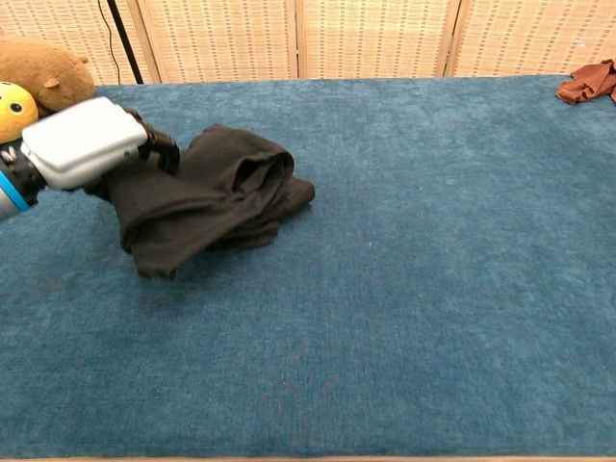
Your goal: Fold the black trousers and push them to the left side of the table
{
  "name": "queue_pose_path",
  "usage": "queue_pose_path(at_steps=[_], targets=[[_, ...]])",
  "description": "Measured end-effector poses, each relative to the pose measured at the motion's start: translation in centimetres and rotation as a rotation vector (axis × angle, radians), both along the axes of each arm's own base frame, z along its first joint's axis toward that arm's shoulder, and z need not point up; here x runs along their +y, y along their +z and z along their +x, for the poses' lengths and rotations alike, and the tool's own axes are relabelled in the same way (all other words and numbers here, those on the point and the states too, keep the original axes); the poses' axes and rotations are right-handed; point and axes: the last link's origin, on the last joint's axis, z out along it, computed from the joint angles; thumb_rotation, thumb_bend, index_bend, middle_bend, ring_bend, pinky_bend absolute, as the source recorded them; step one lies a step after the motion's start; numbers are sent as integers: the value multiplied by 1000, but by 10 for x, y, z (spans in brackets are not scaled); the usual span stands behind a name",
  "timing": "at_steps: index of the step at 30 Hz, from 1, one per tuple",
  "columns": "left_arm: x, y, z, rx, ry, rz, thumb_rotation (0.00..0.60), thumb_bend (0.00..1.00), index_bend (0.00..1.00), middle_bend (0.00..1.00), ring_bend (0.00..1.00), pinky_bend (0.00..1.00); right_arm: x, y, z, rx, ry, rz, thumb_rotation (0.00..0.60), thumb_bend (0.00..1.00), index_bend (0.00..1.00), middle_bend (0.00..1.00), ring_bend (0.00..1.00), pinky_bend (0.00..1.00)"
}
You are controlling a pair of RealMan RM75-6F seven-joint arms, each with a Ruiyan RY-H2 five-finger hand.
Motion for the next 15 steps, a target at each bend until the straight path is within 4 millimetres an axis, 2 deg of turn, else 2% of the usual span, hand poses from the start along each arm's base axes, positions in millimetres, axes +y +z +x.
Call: queue_pose_path(at_steps=[8,15], targets=[[34,48,11,-24,-20,158,600,956,730,616,578,453,2,0,3,-3,12,0,600,0,0,0,0,0],[52,91,0,28,10,267,600,958,733,617,579,453,2,1,3,-7,15,-1,600,0,0,0,0,0]])
